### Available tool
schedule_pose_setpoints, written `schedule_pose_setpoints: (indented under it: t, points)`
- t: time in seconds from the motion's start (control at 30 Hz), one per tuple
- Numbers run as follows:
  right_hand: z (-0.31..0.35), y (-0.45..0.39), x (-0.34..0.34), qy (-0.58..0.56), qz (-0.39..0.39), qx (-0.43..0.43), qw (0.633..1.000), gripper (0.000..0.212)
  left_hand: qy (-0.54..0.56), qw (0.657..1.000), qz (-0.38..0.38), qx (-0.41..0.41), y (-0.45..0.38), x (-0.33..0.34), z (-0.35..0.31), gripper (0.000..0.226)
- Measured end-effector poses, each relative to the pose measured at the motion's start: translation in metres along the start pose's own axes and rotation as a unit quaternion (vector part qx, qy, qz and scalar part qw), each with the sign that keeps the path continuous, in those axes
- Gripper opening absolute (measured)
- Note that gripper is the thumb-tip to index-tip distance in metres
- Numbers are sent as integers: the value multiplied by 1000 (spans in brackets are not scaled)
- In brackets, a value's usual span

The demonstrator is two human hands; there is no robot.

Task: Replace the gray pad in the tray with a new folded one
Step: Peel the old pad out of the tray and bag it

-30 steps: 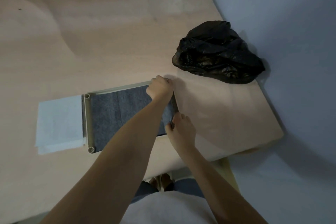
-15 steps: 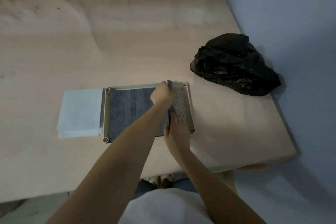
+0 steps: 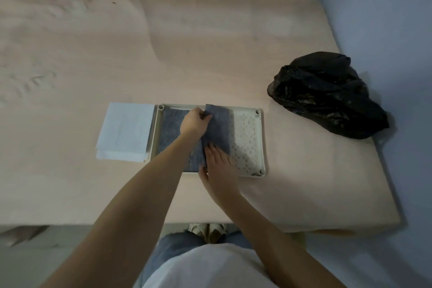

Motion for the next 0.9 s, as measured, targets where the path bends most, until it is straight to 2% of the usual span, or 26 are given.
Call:
schedule_pose_setpoints:
  t: [0.33,0.43,0.5,0.6,0.77,0.9]
  points:
    - [3,2,23,-16,101,-24,994,52,3,1000,-9,-6,0,-1,16,32]
    - [1,3,14,-57,83,-66,993,50,-1,1000,-13,1,0,2,18,31]
    - [-11,-5,5,-78,59,-58,993,50,3,1000,-15,10,0,2,19,29]
    - [-37,-38,-4,-11,41,5,999,56,3,999,-26,22,2,1,18,27]
    - [-60,-74,16,98,160,-3,982,61,-27,998,-45,27,4,4,16,24]
    - [-74,-79,26,126,185,-1,975,71,-46,997,-53,19,5,7,15,26]
Point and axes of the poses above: each hand's wrist, its own y-axis away from the middle knuckle, its own x-axis out of the palm, z = x × y, the point moved 7 cm from there along -y, towards the middle knuckle, and after that the axes turned 7 degrees about z, right-handed, at the moved point
